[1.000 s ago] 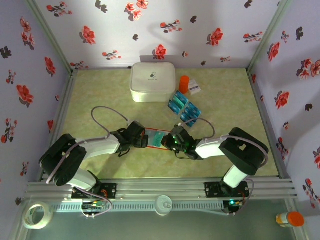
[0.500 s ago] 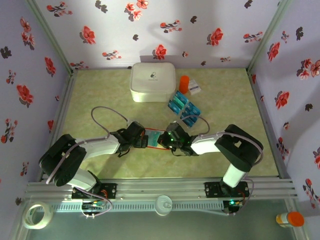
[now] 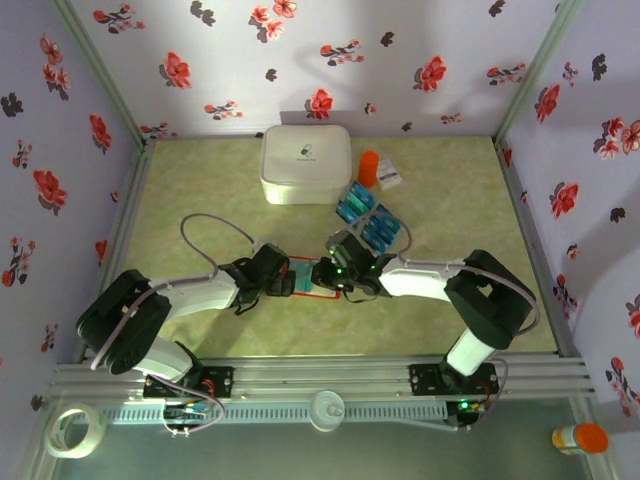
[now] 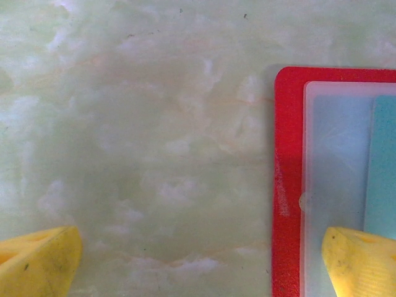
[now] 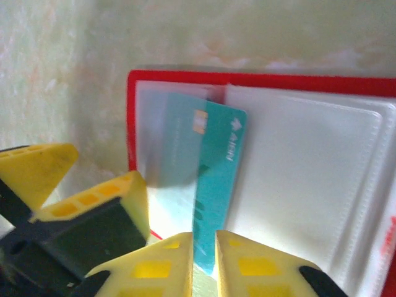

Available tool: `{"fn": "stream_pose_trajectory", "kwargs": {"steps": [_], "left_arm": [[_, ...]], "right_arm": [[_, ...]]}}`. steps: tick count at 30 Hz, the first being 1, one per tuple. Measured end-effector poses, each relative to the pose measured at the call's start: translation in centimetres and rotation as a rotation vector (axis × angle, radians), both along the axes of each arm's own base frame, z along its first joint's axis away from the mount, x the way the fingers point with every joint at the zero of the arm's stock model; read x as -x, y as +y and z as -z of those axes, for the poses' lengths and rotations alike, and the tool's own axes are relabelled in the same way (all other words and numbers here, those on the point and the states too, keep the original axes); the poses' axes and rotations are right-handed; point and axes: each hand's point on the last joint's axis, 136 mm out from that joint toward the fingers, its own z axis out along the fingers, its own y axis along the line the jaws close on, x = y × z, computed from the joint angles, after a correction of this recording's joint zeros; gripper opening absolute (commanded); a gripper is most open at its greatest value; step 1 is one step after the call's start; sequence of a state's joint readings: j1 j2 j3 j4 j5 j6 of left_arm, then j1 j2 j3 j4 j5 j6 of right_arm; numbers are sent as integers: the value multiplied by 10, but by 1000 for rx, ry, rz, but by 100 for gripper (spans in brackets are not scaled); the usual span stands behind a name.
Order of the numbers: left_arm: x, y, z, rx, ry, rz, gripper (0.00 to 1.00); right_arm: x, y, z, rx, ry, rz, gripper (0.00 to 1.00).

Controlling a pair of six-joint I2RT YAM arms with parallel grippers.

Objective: Put the credit cards into the card holder

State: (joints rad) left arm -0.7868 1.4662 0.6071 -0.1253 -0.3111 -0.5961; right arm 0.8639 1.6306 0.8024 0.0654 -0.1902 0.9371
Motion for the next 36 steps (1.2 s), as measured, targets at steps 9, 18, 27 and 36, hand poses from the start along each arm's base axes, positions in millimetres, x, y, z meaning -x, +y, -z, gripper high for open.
{"fn": "stream_pose_trajectory", "kwargs": {"steps": [9,18,27,36], "left_arm": [[1,1,0,1,-1,0,100],[2,2,-1,3,-3,0,100],[4,4,-2,0,1,0,100],[-1,10,-21,16,-2,-46,100]], "right_arm": [[-10,11,-6,32,-25,-42,6],[-9,10,28,114,31,-60,1],[-19,24,30,108,37,-69,0],[-18,25,30,105,40,-71,0]]}}
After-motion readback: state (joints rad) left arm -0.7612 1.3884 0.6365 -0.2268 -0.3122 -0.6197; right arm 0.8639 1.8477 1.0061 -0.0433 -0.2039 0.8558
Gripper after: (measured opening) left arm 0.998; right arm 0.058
